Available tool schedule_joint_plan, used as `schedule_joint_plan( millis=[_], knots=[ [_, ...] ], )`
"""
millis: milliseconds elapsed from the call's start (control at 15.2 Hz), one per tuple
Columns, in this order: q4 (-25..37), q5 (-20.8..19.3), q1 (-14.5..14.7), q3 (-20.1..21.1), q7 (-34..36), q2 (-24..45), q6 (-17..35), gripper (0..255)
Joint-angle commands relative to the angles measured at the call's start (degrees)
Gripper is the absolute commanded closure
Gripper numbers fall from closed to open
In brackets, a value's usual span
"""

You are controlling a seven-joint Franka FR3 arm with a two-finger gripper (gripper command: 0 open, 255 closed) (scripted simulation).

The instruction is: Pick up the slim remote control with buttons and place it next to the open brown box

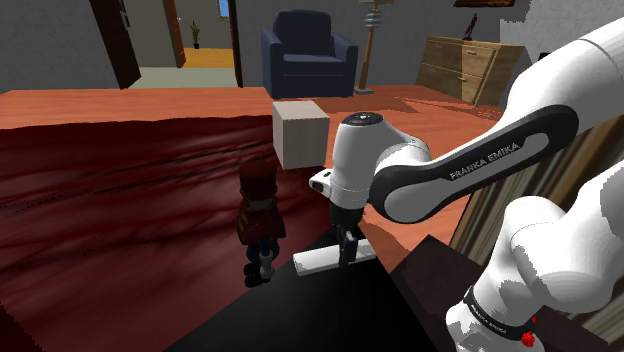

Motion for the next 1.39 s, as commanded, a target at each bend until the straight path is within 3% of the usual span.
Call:
schedule_joint_plan(
  millis=[0,198,726,792,1320],
  knots=[
    [-0.51,-0.11,-0.03,0.20,0.07,1.40,1.97,0],
    [-1.65,-0.38,-0.23,0.48,0.32,3.78,5.47,0],
    [-1.64,-0.38,-0.22,0.48,0.32,3.77,5.46,0],
    [-1.64,-0.38,-0.22,0.48,0.32,3.77,5.46,255],
    [-1.65,-0.37,-0.23,0.46,0.29,3.73,5.43,255]
  ],
)
